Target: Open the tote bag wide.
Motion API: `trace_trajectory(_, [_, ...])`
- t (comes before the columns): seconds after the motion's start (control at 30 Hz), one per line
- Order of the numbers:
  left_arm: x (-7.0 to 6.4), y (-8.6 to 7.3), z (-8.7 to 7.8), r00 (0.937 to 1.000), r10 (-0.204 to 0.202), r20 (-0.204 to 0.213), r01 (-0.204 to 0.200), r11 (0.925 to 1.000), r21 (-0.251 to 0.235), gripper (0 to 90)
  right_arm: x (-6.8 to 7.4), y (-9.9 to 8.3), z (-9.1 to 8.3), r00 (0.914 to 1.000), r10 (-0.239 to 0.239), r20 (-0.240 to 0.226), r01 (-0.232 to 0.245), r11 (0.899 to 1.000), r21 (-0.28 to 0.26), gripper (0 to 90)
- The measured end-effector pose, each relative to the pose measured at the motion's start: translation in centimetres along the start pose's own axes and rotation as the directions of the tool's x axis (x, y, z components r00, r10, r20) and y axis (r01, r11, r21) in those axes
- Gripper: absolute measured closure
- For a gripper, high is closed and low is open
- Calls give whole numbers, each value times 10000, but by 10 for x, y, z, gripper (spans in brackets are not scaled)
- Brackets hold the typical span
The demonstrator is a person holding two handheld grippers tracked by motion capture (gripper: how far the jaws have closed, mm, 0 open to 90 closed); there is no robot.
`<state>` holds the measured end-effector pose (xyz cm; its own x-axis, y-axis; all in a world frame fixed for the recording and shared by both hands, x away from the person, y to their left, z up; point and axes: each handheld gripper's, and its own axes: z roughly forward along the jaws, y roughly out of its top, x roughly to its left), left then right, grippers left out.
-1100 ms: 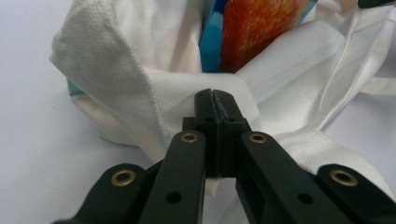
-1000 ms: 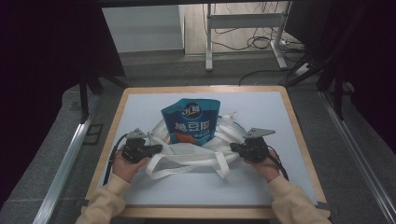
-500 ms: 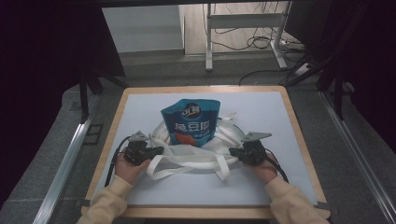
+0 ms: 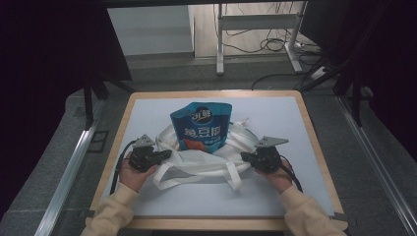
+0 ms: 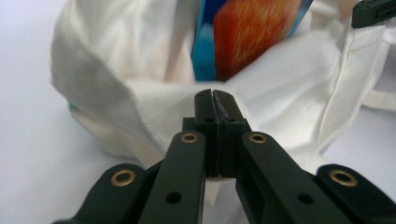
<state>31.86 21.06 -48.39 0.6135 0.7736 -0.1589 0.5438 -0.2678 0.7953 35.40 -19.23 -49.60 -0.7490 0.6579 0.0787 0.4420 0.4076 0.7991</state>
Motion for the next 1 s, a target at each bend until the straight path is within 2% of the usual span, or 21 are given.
trace_trajectory(0.03, [0, 3, -2, 10000, 1, 10, -1, 10000, -75, 900, 4, 7, -4, 9999, -123, 21, 123, 9996, -261, 883])
trace_trajectory(0.17, [0, 20, -5, 9997, 57, -222, -62, 9998, -185, 900, 10, 17, -6, 9998, -185, -78, 181, 9988, -465, 881])
trace_trajectory(0.33, [7, 38, 13, 9993, -99, -362, 110, 9994, 322, 900, 24, 27, 0, 9982, -429, -425, 403, 9975, -588, 881])
trace_trajectory(0.43, [14, 41, 27, 9981, -176, -583, 221, 9968, 769, 900, 30, 25, 6, 9965, -574, -611, 554, 9979, -333, 882])
trace_trajectory(0.5, [19, 41, 36, 9965, -465, -700, 529, 9943, 924, 900, 32, 21, 9, 9958, -653, -638, 645, 9978, -141, 882])
trace_trajectory(0.57, [24, 41, 42, 9959, -581, -699, 649, 9928, 1003, 900, 31, 17, 13, 9959, -609, -670, 618, 9980, 116, 882])
trace_trajectory(0.67, [27, 43, 46, 9956, -515, -783, 603, 9916, 1148, 900, 29, 10, 18, 9961, -489, -729, 520, 9978, 403, 884])
trace_trajectory(0.77, [30, 45, 49, 9941, -638, -875, 738, 9905, 1163, 900, 28, 4, 20, 9953, -532, -809, 579, 9967, 575, 889])
trace_trajectory(0.83, [33, 46, 52, 9914, -853, -996, 965, 9888, 1135, 900, 28, -1, 21, 9951, -658, -733, 717, 9942, 804, 889])
trace_trajectory(1.0, [38, 46, 56, 9894, -1093, -953, 1208, 9848, 1246, 900, 28, -9, 24, 9939, -638, -896, 727, 9923, 1000, 890])
